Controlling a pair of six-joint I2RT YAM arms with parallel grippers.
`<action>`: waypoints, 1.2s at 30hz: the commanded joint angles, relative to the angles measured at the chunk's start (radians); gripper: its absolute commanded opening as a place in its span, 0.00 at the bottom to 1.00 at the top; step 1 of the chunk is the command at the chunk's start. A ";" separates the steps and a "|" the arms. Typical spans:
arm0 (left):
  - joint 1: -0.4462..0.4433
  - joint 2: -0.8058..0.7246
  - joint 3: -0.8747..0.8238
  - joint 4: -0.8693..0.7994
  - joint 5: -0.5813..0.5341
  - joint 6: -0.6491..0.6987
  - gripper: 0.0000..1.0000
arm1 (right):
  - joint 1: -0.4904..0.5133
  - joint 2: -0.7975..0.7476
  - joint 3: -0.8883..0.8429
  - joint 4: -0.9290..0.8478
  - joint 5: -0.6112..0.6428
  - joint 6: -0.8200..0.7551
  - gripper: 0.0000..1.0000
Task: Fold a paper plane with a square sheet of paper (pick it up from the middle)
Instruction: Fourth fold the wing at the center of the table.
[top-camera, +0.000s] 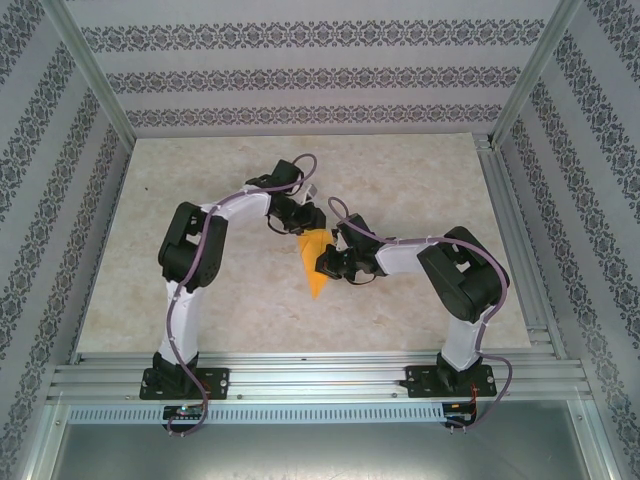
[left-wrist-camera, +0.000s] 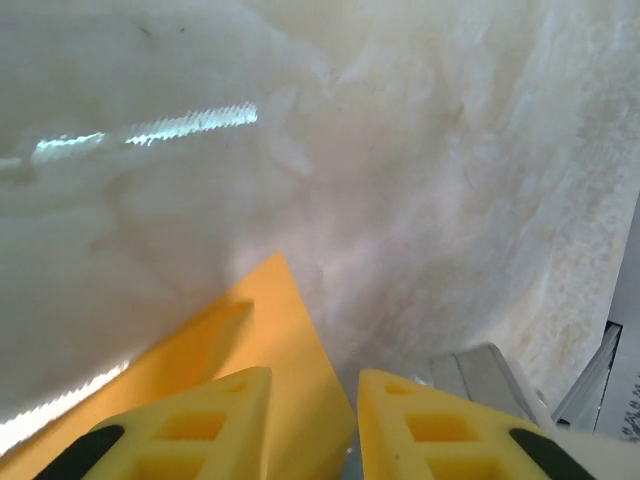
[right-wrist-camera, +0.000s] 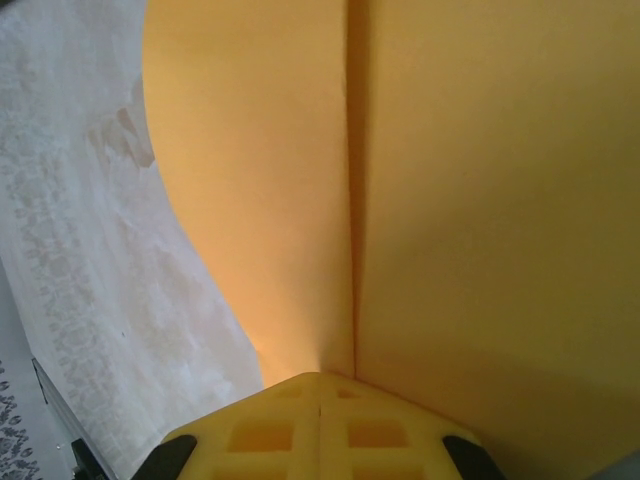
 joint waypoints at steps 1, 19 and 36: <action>0.013 -0.138 -0.098 0.040 -0.080 -0.066 0.29 | 0.020 0.040 -0.021 -0.072 0.050 -0.014 0.00; -0.094 -0.403 -0.668 0.553 0.059 -0.519 0.00 | 0.018 0.055 -0.008 -0.071 0.045 -0.007 0.00; -0.140 -0.522 -0.816 0.528 -0.092 -0.598 0.00 | 0.017 0.068 0.042 -0.119 0.057 -0.014 0.00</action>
